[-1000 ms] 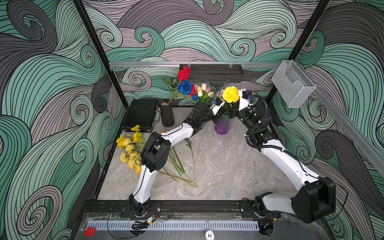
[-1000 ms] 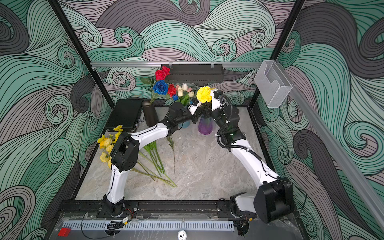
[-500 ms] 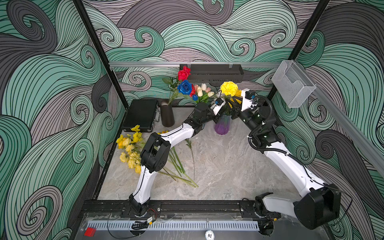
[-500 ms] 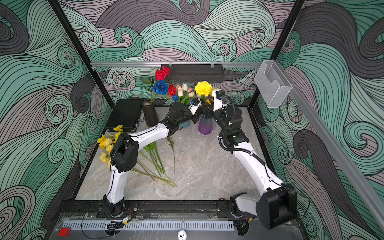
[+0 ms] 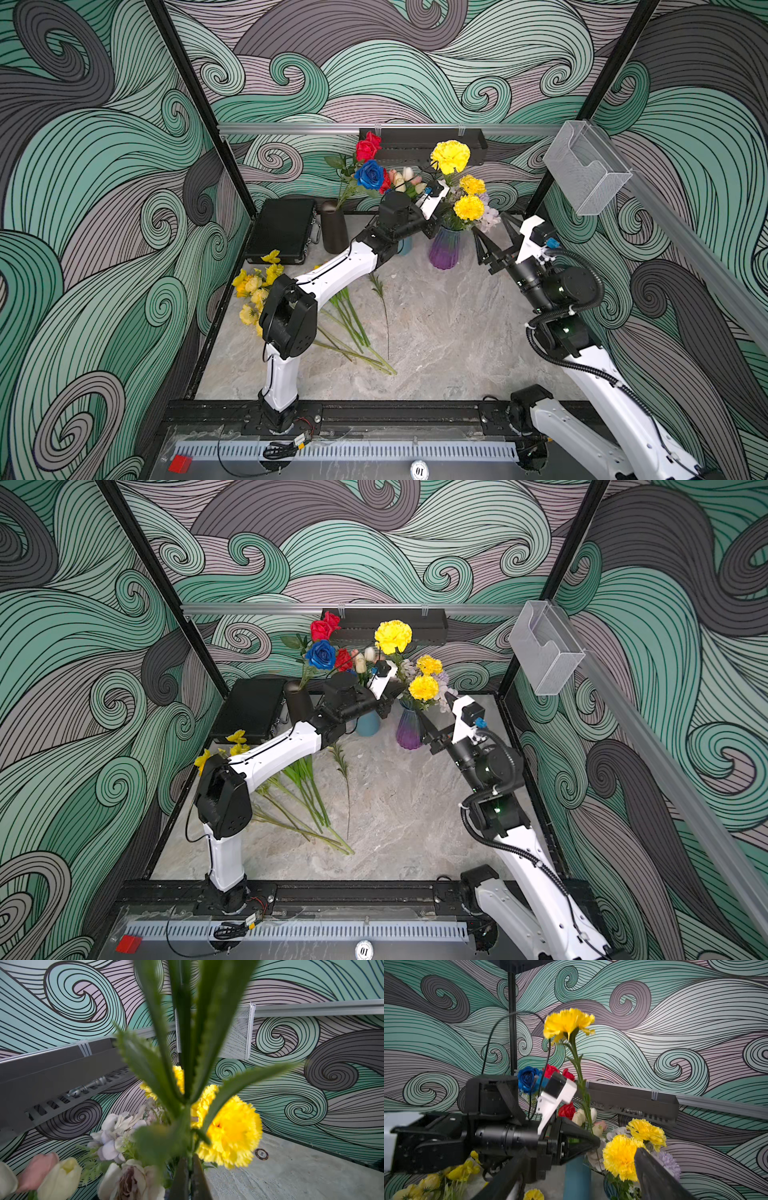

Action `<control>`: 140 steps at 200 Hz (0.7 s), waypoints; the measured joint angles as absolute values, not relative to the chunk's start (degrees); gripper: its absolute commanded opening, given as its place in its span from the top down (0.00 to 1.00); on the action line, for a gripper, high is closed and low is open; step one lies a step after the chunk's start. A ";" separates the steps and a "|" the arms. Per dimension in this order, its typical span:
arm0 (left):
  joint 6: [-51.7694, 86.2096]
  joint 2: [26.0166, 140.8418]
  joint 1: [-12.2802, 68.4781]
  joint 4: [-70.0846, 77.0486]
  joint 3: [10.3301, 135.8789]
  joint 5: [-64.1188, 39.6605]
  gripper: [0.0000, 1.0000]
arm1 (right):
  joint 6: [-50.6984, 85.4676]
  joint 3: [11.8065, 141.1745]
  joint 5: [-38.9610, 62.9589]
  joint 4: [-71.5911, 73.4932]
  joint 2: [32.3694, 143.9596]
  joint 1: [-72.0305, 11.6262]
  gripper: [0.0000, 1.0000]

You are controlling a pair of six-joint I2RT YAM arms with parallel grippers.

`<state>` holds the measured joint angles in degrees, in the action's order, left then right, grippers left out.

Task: Pick out yellow flowers from the vase
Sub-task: Pick up the flower from the vase.

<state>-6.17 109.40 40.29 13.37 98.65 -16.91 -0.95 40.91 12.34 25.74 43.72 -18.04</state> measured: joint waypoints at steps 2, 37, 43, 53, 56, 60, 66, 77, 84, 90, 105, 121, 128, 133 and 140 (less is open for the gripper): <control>-6.13 109.19 40.32 13.06 98.65 -16.88 1.00 | -0.93 40.27 12.38 25.87 43.35 -18.02 0.22; -5.39 103.35 41.47 4.99 98.65 -15.90 1.00 | 1.58 32.86 11.42 26.26 39.40 -18.04 0.26; -5.17 102.10 41.65 3.38 98.65 -15.66 1.00 | 2.24 31.99 10.66 25.82 38.65 -18.04 0.27; -4.47 99.98 41.82 0.69 98.65 -15.42 1.00 | 3.51 30.76 9.21 24.99 37.28 -18.04 0.30; -4.21 99.29 41.85 -0.10 98.65 -15.33 1.00 | 3.77 30.46 8.73 24.84 36.82 -18.04 0.30; -3.86 98.37 41.89 -1.23 98.65 -15.31 1.00 | 4.23 30.00 8.05 24.51 36.23 -18.04 0.31; -3.33 96.86 42.02 -3.25 98.65 -15.29 1.00 | 4.91 29.41 7.29 24.34 35.42 -18.02 0.31; -2.37 93.86 42.17 -7.77 98.65 -15.53 1.00 | 5.91 28.21 5.85 23.75 34.00 -18.02 0.32; -1.85 92.14 42.24 -10.37 98.65 -15.64 1.00 | 6.59 27.57 4.95 23.20 33.30 -18.04 0.31; -1.39 90.59 42.26 -12.56 98.61 -15.66 1.00 | 7.22 27.20 4.25 22.52 32.97 -18.04 0.31; 0.03 86.65 42.37 -16.86 97.23 -15.64 1.00 | 8.67 26.28 2.76 21.30 32.95 -18.04 0.31; 2.39 82.13 42.50 -20.36 93.10 -15.66 1.00 | 10.13 24.49 1.63 20.40 32.99 -18.02 0.30; 3.81 80.31 42.54 -21.61 90.65 -15.68 1.00 | 10.66 23.62 1.23 19.97 32.99 -18.04 0.30; 4.82 79.15 42.54 -22.61 88.73 -15.70 1.00 | 11.03 23.00 0.97 19.53 32.99 -18.04 0.30; 6.37 78.00 42.54 -24.27 86.48 -15.94 1.00 | 11.42 22.28 0.54 18.92 33.01 -18.04 0.30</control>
<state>6.37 78.00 42.54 -24.27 86.48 -15.94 11.42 22.28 0.54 18.92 33.01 -18.04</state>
